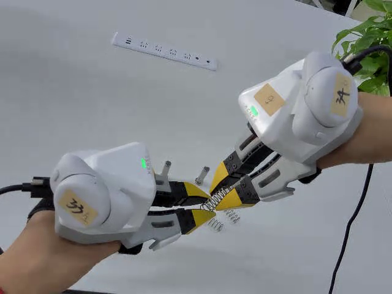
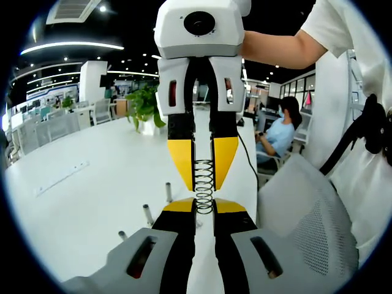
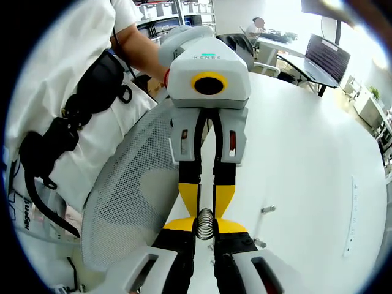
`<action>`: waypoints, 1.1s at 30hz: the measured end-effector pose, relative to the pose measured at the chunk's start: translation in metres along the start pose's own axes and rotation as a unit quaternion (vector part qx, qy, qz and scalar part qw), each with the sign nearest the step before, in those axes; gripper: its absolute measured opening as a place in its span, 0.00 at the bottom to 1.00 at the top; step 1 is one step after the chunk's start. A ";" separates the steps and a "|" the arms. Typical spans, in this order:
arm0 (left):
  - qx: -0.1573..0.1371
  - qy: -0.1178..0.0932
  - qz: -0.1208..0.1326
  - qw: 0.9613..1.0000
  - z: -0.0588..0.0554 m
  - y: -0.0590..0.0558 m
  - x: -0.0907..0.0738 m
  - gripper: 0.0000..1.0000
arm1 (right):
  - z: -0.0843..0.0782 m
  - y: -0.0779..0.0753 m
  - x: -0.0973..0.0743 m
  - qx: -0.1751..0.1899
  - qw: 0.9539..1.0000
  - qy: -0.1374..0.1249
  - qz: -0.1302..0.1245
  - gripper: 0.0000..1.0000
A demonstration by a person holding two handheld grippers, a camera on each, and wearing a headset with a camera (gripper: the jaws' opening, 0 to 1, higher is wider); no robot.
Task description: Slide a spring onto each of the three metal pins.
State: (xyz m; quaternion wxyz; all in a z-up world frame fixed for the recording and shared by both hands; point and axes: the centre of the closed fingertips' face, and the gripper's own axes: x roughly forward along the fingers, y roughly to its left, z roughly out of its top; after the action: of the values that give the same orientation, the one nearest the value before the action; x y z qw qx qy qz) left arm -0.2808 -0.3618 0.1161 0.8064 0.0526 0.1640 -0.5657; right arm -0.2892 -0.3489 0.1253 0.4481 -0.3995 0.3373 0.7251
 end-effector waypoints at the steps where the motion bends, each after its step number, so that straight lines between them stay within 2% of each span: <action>1: -0.001 0.000 0.000 1.000 0.000 0.000 0.000 0.07 | 0.000 0.000 0.000 0.000 1.000 0.001 0.000 0.07; 10: 0.006 -0.003 0.005 1.000 -0.002 0.002 -0.004 0.07 | 0.004 -0.001 0.002 -0.003 1.000 0.007 -0.001 0.07; 16: -0.001 -0.007 0.017 1.000 -0.005 0.008 -0.011 0.13 | 0.007 -0.004 0.001 -0.002 1.000 0.011 -0.003 0.07; 26: -0.025 -0.005 0.068 0.997 -0.025 0.033 -0.042 0.26 | 0.012 -0.023 -0.001 0.004 0.999 0.027 -0.028 0.07; 33: -0.032 -0.004 0.104 0.994 -0.038 0.053 -0.063 0.37 | 0.013 -0.049 0.000 0.014 0.997 0.039 -0.060 0.07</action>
State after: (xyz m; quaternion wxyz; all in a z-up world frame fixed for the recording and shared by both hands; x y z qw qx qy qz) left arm -0.2587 -0.2768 0.0955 0.8629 0.0415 0.1724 -0.4733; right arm -0.2480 -0.3196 0.1248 0.4831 -0.4407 0.3400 0.6758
